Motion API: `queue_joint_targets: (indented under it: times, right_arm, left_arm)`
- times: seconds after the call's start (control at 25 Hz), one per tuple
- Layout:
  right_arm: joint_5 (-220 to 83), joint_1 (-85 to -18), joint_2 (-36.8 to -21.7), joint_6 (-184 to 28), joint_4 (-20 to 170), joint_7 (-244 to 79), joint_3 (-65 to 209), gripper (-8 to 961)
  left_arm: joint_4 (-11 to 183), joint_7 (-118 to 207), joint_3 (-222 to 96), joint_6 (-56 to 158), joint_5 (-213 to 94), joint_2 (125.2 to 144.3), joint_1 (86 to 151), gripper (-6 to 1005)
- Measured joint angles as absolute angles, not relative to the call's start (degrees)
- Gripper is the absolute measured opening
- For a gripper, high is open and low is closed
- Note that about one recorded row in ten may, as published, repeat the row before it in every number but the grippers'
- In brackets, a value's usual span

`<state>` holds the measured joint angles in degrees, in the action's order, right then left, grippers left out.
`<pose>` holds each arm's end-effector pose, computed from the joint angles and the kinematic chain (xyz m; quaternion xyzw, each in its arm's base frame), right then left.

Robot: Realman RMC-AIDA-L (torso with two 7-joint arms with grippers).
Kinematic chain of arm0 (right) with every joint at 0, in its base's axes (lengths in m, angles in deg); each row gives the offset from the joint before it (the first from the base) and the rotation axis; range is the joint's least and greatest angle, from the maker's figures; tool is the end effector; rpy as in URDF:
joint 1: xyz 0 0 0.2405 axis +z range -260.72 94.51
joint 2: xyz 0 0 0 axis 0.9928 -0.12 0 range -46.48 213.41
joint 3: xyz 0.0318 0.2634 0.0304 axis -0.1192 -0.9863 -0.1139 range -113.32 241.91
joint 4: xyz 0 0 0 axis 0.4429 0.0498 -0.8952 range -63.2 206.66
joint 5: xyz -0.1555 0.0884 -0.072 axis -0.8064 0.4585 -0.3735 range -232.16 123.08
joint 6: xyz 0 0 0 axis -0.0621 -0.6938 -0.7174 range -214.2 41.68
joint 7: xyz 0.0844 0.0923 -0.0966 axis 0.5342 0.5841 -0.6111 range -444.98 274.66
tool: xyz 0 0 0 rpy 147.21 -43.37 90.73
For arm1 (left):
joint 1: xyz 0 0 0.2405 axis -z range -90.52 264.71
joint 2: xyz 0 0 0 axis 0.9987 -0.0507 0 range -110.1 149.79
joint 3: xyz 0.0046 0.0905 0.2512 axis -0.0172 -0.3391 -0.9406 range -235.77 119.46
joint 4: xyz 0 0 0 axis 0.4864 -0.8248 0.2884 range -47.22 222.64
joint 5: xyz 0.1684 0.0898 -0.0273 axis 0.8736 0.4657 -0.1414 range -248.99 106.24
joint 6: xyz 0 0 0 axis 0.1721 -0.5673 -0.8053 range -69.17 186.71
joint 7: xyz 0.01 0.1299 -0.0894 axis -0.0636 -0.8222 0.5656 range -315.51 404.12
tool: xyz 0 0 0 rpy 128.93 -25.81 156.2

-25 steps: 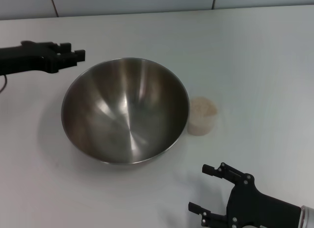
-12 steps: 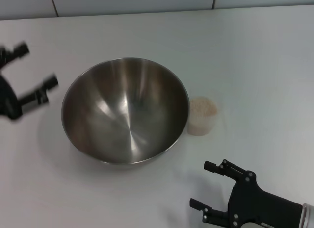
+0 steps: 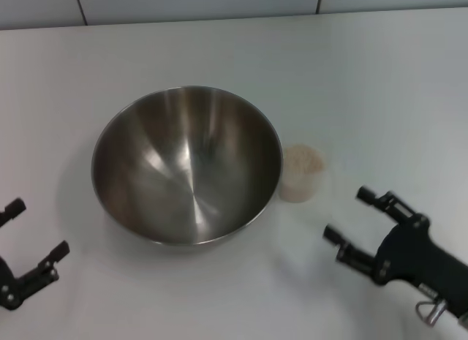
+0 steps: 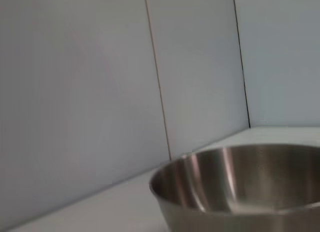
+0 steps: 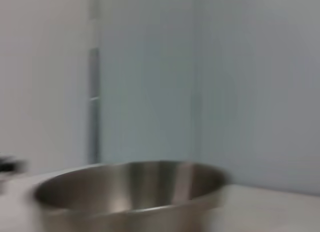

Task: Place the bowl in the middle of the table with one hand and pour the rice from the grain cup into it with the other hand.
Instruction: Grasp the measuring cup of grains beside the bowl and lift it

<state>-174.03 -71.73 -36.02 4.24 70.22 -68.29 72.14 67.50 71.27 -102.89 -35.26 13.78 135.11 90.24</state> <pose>0.3162 0.1912 -0.0719 -0.8562 0.1593 0.3392 0.3555 -0.3575 0.1845 0.0041 -0.8768 -0.0981 -0.2754 0.3817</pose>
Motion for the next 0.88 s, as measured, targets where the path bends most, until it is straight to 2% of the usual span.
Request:
queue_joint_targets:
  times: [0.28,0.88]
  right_arm:
    - [-173.6,-72.4,-36.15,-1.2,67.3,-70.1,59.2,818]
    - [-173.6,-67.7,-36.25,-13.1,61.3,-76.3,54.0,817]
  left_arm:
    - [68.5,72.5,-103.2,-34.7,15.7,135.13,89.3,862]
    - [68.6,76.4,-104.1,-33.6,19.4,135.17,91.8,862]
